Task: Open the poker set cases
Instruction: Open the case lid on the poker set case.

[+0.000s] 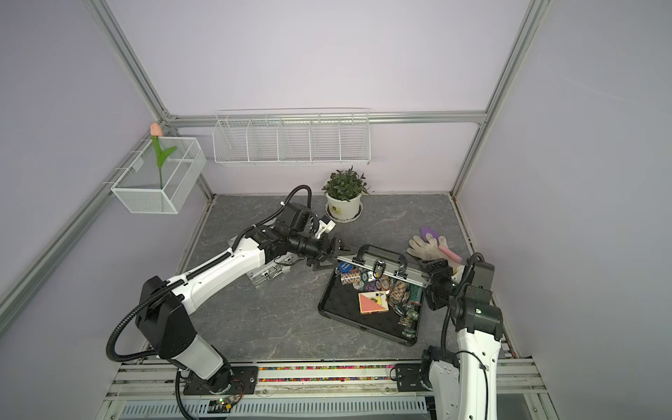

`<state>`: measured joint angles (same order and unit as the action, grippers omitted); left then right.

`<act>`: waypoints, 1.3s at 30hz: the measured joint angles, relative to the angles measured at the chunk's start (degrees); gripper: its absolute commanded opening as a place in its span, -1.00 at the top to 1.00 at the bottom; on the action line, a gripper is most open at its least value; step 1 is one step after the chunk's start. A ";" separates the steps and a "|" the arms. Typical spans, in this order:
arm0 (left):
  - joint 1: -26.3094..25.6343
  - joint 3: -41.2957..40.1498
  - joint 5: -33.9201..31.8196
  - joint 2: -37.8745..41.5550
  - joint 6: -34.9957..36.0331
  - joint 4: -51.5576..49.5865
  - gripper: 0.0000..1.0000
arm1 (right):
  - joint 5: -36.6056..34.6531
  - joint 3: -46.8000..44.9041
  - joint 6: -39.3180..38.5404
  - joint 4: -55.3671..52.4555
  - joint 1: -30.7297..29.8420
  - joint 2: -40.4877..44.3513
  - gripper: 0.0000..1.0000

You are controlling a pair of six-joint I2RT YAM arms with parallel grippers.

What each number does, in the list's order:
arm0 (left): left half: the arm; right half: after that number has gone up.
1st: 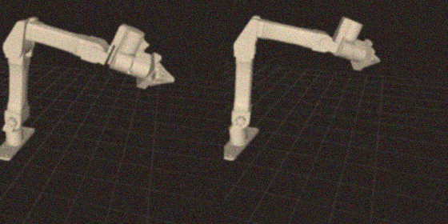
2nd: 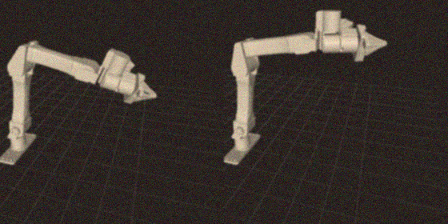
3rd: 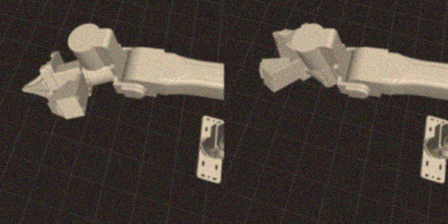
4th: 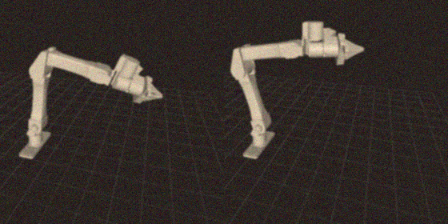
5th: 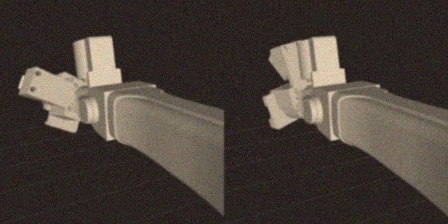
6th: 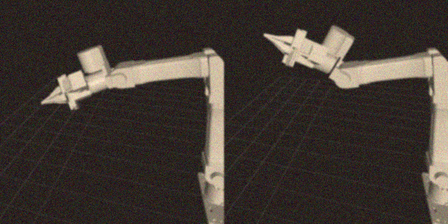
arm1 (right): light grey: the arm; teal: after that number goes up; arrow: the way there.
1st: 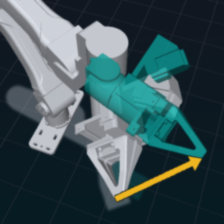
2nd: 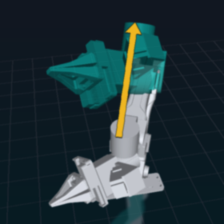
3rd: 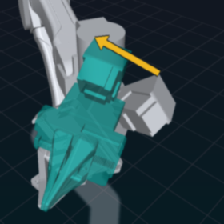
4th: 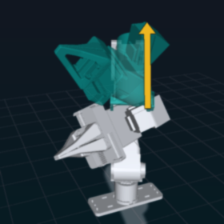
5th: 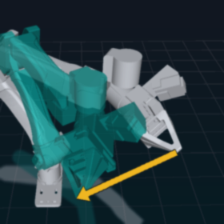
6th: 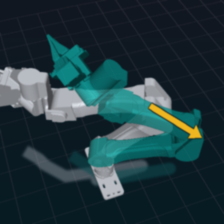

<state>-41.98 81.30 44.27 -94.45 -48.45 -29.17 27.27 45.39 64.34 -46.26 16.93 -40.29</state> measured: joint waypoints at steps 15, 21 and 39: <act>2.23 10.40 1.03 -4.00 4.44 -3.32 -0.99 | -0.50 3.80 1.31 0.02 2.82 -6.29 -0.77; 2.62 12.48 1.99 -5.33 4.79 -4.50 -0.99 | -0.39 4.07 1.73 0.50 2.99 -7.10 -0.77; 3.78 18.82 2.47 -9.25 5.20 -3.69 -0.99 | 0.94 5.92 3.04 4.04 5.64 -12.02 -0.77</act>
<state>-38.20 100.12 46.74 -103.70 -43.24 -32.86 28.21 51.31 67.37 -42.22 22.57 -52.31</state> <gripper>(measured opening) 0.996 0.888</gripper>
